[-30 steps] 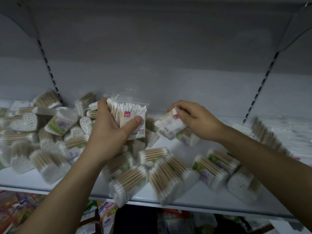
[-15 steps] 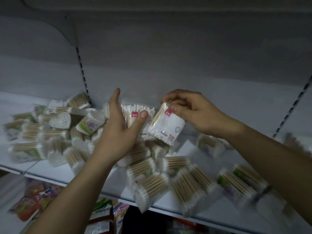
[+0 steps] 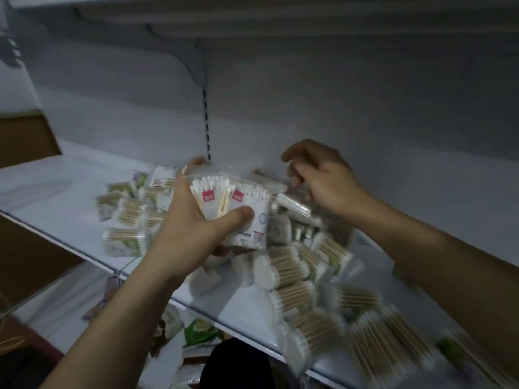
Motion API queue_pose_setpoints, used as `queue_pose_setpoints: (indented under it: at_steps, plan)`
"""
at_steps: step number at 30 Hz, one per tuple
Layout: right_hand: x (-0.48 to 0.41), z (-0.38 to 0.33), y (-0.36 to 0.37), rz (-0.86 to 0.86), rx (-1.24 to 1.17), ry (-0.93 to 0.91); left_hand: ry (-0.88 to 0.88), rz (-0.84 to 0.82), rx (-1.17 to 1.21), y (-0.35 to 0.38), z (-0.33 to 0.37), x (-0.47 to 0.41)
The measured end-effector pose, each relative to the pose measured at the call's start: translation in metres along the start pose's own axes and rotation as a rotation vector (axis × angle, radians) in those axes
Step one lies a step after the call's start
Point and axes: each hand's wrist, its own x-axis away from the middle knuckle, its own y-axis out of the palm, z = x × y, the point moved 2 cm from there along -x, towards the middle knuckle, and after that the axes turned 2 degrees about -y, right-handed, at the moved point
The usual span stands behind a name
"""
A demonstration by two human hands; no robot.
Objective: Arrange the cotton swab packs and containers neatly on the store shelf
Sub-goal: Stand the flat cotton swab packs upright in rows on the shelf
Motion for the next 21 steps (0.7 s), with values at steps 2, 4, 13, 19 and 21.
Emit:
queue_pose_setpoints:
  at_steps: [2, 4, 13, 19, 21]
  plan:
    - [-0.013, 0.015, -0.004, -0.025, 0.162, 0.022, -0.001, 0.081, -0.016, -0.014, -0.004, -0.006]
    - [-0.016, 0.025, -0.003, -0.137, 0.308, 0.021, -0.004, 0.124, -0.053, -0.021, -0.009, -0.009]
    - [-0.036, 0.049, 0.033, -0.314, 0.624, -0.100, 0.032, 0.176, -0.121, -0.020, -0.020, -0.021]
    - [-0.049, 0.058, 0.029, -0.037, 0.389, -0.014, 0.043, 0.161, -0.072, -0.020, -0.022, -0.030]
    - [-0.050, 0.045, 0.012, 0.089, 0.243, -0.007, 0.060, 0.154, -0.064, -0.017, -0.021, -0.033]
